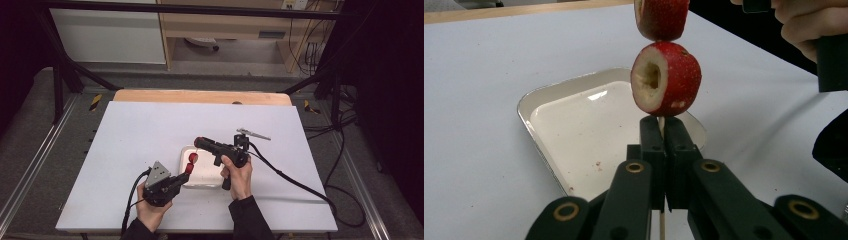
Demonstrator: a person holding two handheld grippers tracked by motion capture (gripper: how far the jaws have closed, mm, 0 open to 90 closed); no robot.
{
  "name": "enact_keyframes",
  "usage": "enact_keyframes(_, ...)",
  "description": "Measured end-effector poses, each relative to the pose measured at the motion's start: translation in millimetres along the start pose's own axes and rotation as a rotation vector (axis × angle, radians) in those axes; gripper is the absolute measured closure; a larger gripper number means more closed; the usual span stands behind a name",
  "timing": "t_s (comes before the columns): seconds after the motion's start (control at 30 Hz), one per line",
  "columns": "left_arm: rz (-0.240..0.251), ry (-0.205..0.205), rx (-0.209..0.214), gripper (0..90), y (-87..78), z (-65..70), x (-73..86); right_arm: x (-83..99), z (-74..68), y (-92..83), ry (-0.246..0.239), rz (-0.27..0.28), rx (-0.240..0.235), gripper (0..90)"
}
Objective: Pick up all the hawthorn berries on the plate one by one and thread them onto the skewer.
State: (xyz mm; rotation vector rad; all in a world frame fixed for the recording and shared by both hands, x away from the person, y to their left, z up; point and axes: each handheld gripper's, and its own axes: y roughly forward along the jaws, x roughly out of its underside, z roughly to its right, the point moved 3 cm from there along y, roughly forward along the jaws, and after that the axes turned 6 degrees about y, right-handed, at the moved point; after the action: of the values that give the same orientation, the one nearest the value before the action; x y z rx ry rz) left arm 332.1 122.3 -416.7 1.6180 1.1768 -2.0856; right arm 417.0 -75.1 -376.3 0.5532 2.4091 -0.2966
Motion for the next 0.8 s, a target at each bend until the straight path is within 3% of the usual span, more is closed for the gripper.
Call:
enact_keyframes(0.2,0.011,-0.017,-0.015,88.8,0.9,1.4,2.8,5.2,1.4,-1.8,0.029,0.020,-0.008,60.7)
enact_keyframes(0.27,-0.001,-0.030,-0.010,88.9,3.9,0.8,3.9,7.2,2.1,-2.3,0.017,0.024,-0.005,60.7)
enact_keyframes(0.3,0.013,-0.028,0.002,88.9,5.1,1.9,3.9,8.4,1.5,-2.2,0.018,0.021,-0.011,60.8)
enact_keyframes(0.33,-0.006,-0.027,-0.002,88.9,6.7,2.9,3.1,11.4,1.4,-0.1,0.026,-0.017,-0.007,60.8)
enact_keyframes(0.47,-0.013,-0.027,-0.003,88.8,8.5,2.5,4.0,16.0,2.7,3.3,0.007,-0.008,-0.003,60.7)
enact_keyframes(0.6,0.010,-0.051,0.001,88.7,5.4,-3.0,2.2,13.5,0.5,2.2,-0.038,0.032,0.023,59.3)
enact_keyframes(0.63,0.010,-0.049,-0.007,88.7,4.4,-3.3,2.2,12.6,0.1,1.6,-0.061,0.052,0.041,54.2)
enact_keyframes(0.67,0.013,-0.051,-0.005,88.7,3.7,-3.6,2.0,10.8,-0.1,0.6,-0.078,0.070,0.057,43.1)
enact_keyframes(0.8,0.023,-0.050,-0.010,88.7,1.3,-6.9,2.1,4.1,-2.5,-7.9,-0.181,0.078,0.117,27.3)
